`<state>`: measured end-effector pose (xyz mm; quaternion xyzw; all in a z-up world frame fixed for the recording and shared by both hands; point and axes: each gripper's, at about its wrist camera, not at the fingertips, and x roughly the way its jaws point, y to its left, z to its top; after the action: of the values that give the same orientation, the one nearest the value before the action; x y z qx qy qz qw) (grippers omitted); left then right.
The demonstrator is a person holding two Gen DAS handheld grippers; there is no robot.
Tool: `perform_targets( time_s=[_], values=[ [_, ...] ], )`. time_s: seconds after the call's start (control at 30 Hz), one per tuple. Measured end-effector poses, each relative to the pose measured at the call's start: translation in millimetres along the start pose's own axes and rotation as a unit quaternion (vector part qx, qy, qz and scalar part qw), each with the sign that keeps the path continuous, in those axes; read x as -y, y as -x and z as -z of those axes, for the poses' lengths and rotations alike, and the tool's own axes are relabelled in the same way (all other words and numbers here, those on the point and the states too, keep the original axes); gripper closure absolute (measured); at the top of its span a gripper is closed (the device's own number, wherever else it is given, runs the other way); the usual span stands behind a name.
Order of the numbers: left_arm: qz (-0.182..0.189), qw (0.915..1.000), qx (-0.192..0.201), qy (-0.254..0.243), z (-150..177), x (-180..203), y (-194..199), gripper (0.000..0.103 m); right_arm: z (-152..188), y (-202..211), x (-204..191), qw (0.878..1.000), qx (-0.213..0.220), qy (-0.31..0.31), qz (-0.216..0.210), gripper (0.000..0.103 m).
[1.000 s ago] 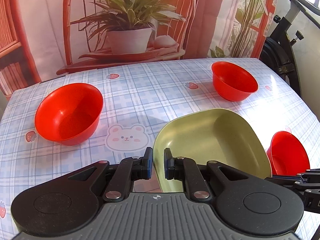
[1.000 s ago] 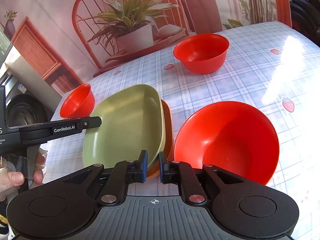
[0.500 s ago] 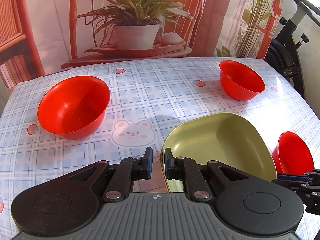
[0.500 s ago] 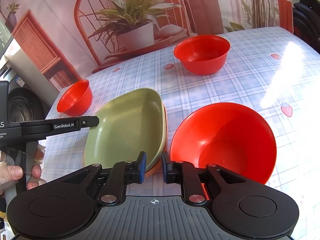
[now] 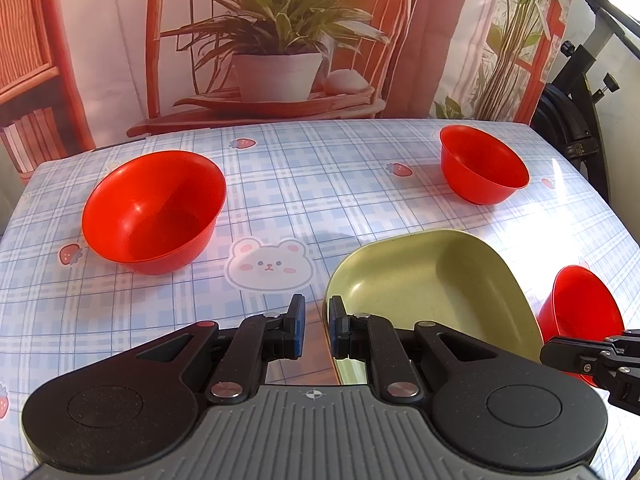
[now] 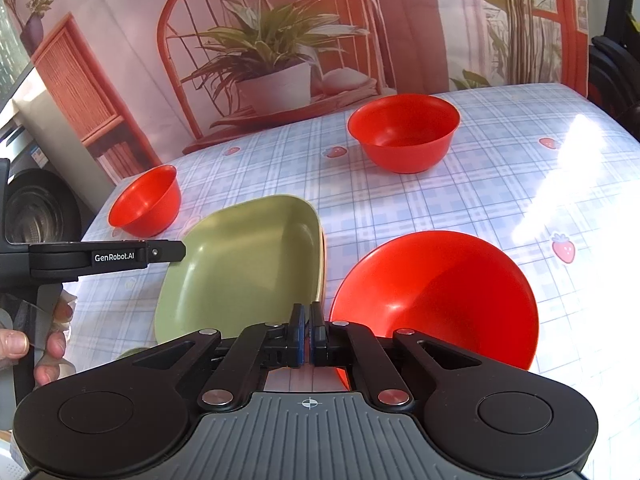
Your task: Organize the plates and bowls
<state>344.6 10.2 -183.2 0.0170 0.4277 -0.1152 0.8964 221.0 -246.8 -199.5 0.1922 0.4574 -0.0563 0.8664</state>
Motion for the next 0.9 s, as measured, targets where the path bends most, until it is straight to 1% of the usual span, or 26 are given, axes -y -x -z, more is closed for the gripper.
perform_targets(
  time_s=[0.17,0.3,0.47,0.67,0.9],
  values=[
    [0.0,1.0,0.001,0.004,0,0,1,0.089,1,2,-1,1.0,0.0,-0.003,-0.002,0.101],
    [0.002,0.9999,0.008,0.006,-1,-1,12,0.089,-2,14,-7,1.0,0.019,0.008,-0.006,0.101],
    [0.001,0.9996,0.027,-0.001,0,-1,43,0.089,3,31,-16,0.999,0.038,0.022,-0.015,0.1],
    [-0.007,0.999,0.044,0.008,6,-9,84,0.089,17,48,-28,0.997,0.048,0.047,-0.022,0.1],
    [-0.035,0.997,0.065,0.024,9,-24,125,0.089,24,68,-33,0.996,0.063,0.049,-0.034,0.1]
  ],
)
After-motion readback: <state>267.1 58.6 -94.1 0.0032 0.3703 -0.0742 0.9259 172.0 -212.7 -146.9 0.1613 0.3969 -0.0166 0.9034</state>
